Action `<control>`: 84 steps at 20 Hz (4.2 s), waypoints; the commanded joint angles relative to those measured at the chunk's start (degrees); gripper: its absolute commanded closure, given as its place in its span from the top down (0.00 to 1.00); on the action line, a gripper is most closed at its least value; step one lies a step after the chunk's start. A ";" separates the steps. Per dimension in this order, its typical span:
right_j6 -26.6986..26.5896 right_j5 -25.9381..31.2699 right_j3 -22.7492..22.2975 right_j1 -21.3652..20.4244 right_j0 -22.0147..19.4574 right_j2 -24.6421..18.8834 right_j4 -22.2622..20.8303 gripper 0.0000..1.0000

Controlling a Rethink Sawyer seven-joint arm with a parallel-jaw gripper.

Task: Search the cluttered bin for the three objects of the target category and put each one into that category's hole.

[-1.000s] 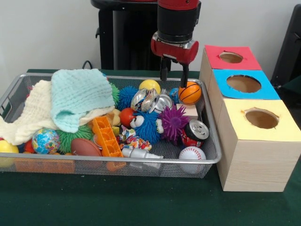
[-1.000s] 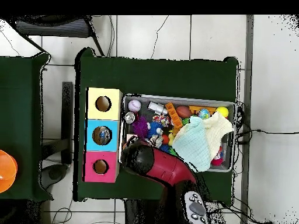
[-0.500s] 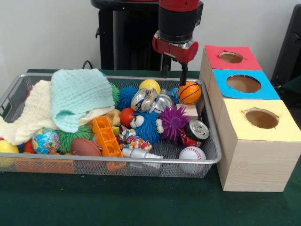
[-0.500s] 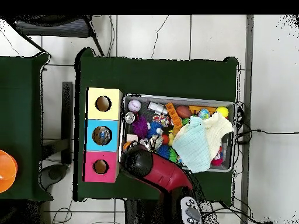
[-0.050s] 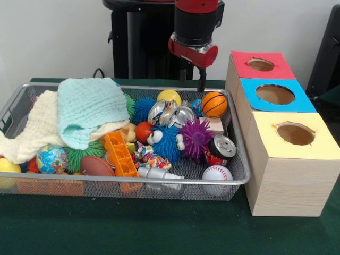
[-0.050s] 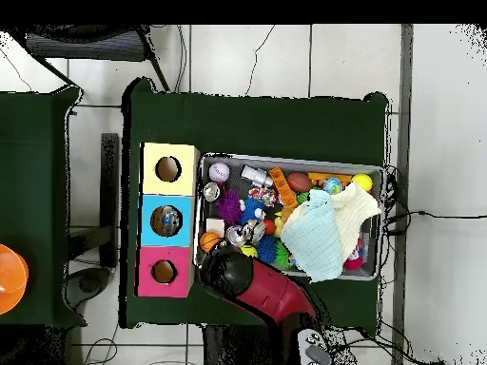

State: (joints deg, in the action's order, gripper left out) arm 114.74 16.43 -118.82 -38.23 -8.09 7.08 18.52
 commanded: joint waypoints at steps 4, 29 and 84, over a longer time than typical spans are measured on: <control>12.34 -12.80 -3.79 6.95 -8.58 -10.33 1.86 1.00; 17.01 -9.30 -5.26 4.10 0.96 -12.56 10.40 1.00; 19.19 -20.53 0.41 15.09 -4.79 -20.96 0.89 0.00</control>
State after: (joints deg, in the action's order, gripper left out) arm 132.72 -22.88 -127.19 -26.74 -18.35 -8.94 15.58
